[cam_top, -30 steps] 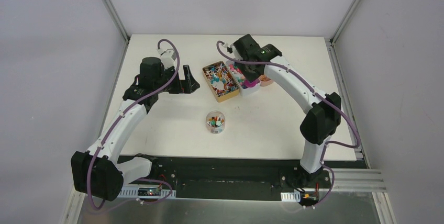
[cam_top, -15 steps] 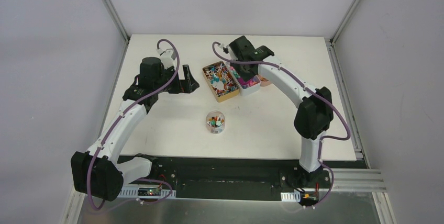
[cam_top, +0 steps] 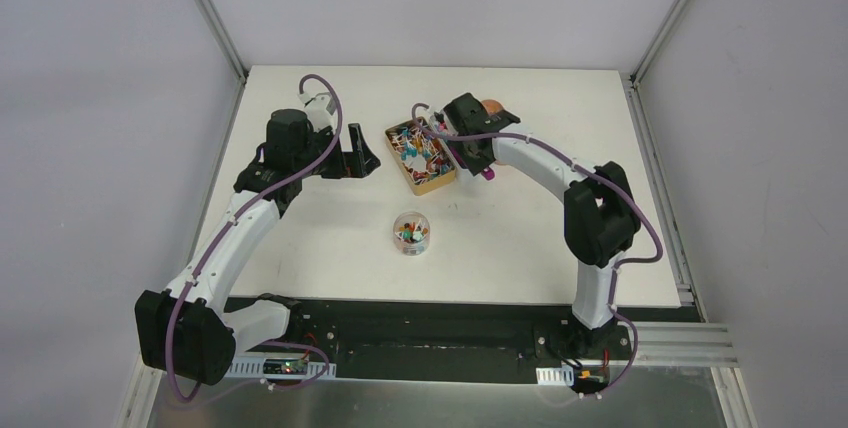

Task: Pack the candies
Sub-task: Scoop the fake candies from the storage box.

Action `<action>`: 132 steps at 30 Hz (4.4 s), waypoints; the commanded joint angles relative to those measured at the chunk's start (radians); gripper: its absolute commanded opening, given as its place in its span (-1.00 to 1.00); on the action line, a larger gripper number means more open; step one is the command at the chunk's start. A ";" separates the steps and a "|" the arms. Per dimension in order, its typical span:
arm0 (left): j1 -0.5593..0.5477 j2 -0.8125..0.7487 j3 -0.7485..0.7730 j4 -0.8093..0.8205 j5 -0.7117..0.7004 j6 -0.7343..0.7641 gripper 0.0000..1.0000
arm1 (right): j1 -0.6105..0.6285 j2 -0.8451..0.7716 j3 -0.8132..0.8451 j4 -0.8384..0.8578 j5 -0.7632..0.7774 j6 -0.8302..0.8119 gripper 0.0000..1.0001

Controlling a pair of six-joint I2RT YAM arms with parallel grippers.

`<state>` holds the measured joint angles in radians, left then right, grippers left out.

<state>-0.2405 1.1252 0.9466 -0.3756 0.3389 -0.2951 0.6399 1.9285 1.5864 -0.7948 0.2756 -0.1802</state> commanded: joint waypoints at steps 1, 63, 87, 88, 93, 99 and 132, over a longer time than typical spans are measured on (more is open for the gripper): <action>0.009 -0.030 0.024 0.017 -0.017 0.015 0.98 | 0.005 -0.060 -0.032 0.116 -0.034 0.007 -1.00; -0.006 1.387 1.012 0.497 0.341 -0.593 -0.46 | -0.049 -0.025 -0.046 0.268 -0.134 -0.040 -1.00; -0.038 1.391 0.952 0.591 0.409 -0.626 -0.49 | -0.052 -0.106 -0.291 0.570 -0.128 -0.073 -1.00; -0.040 1.392 0.952 0.600 0.413 -0.631 -0.49 | -0.052 -0.114 -0.305 0.582 -0.129 -0.077 -1.00; -0.046 1.397 0.952 0.623 0.419 -0.648 -0.49 | -0.052 -0.128 -0.327 0.593 -0.100 -0.088 -1.00; -0.053 1.404 0.952 0.643 0.423 -0.665 -0.50 | -0.057 -0.126 -0.338 0.621 -0.092 -0.095 -1.00; -0.037 1.363 1.072 0.635 0.420 -0.679 -0.39 | -0.075 -0.390 -0.445 0.547 -0.085 -0.107 -1.00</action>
<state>-0.2871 2.5286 1.9694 0.2535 0.7406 -0.9802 0.5671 1.6249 1.1488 -0.2584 0.2050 -0.2817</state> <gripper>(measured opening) 0.296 0.294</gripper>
